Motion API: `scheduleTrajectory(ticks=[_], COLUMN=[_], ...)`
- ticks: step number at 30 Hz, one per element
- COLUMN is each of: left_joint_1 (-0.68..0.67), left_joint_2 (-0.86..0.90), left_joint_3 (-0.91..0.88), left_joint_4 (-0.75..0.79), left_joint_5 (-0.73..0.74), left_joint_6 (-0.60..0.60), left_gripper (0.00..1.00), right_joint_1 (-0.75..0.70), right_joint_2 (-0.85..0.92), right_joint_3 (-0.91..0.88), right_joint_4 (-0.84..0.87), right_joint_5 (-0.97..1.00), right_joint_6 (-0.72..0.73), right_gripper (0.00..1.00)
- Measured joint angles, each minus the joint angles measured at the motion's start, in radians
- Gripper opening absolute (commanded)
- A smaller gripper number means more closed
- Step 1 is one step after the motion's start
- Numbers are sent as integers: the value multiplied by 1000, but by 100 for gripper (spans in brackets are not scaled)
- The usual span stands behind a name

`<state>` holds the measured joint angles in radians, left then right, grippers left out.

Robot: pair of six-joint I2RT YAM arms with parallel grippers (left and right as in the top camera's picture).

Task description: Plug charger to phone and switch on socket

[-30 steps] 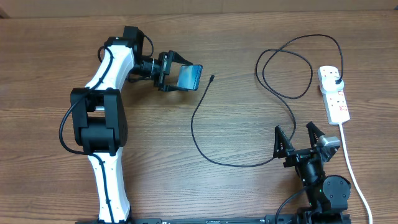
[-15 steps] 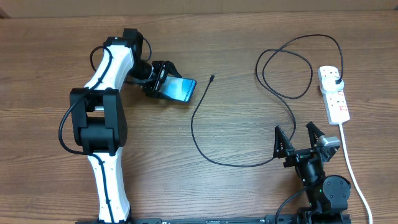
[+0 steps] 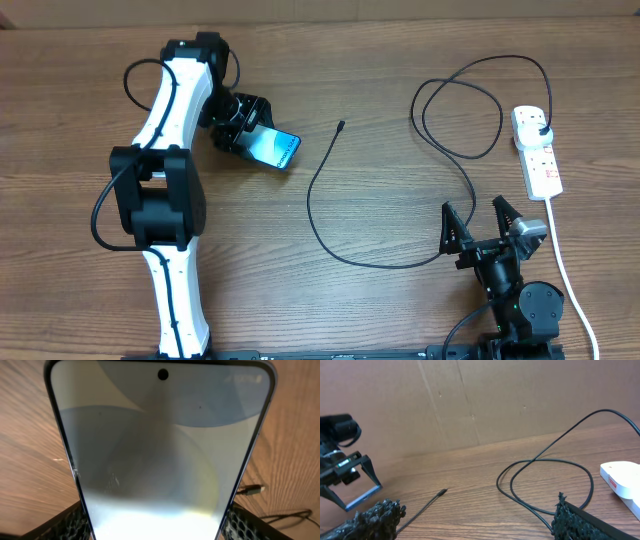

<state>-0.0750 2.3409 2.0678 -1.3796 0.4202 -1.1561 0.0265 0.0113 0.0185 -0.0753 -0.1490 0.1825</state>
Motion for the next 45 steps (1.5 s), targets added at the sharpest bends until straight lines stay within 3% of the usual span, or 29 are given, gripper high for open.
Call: scheduleTrajectory(ticks=[12, 21, 32, 38, 45], left_joint_1=[-123, -153, -153, -164, -210], left_joint_2=[-40, -46, -46, -46, -46], left_joint_3=[282, 299, 299, 299, 299], left_joint_4=[-181, -220, -213, -213, -211], left_joint_5=[-156, -182, -341, -369, -373], left_joint_6=[11, 10, 10, 10, 10], left_gripper=[61, 63, 64, 65, 65], right_joint_1=[0, 0, 0, 0, 0], right_joint_2=[0, 0, 0, 0, 45], right_joint_3=[0, 0, 0, 0, 1], right_joint_4=[0, -1, 8, 11, 14], right_joint_5=[0, 0, -6, -146, -351], right_joint_6=[0, 0, 1, 8, 163], right_gripper=[100, 100, 100, 100, 100])
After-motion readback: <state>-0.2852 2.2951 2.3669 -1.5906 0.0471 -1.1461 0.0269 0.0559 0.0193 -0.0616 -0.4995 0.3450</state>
